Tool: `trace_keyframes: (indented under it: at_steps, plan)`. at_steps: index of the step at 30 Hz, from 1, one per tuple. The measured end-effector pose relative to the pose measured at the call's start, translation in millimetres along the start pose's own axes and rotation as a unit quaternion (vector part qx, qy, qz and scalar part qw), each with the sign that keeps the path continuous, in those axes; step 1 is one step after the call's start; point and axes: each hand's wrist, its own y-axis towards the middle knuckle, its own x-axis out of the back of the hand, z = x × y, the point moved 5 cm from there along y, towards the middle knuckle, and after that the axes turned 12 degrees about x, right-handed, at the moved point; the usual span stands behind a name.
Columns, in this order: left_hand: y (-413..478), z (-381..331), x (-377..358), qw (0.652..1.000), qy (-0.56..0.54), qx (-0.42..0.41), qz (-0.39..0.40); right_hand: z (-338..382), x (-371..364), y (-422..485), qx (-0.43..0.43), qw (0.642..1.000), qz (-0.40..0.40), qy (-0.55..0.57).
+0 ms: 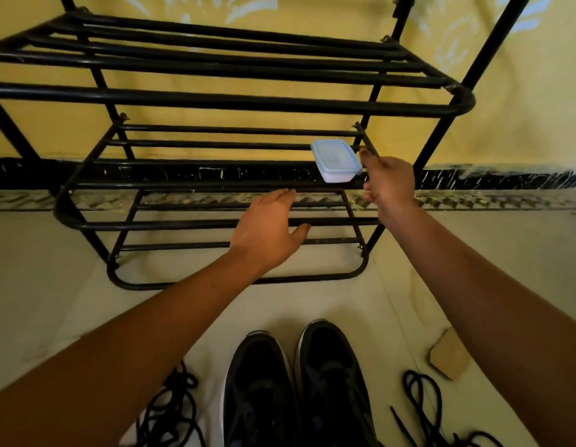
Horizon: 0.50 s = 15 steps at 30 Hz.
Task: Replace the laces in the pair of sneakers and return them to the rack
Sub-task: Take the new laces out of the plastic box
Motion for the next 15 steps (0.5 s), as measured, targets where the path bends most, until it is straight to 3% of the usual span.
trace_keyframes:
  at_steps: [6,11,15]
  plan:
    - [-52,30,28,0.998,-0.056,-0.007,-0.026,23,3,-83,0.128,0.99,0.06,0.011]
    - [-105,73,49,0.995,-0.088,0.032,-0.037,25,-4,-165,0.147,0.978,0.14,0.037]
    - [-142,112,50,0.984,-0.131,0.113,-0.035,26,-15,-222,0.164,0.966,0.195,0.052]
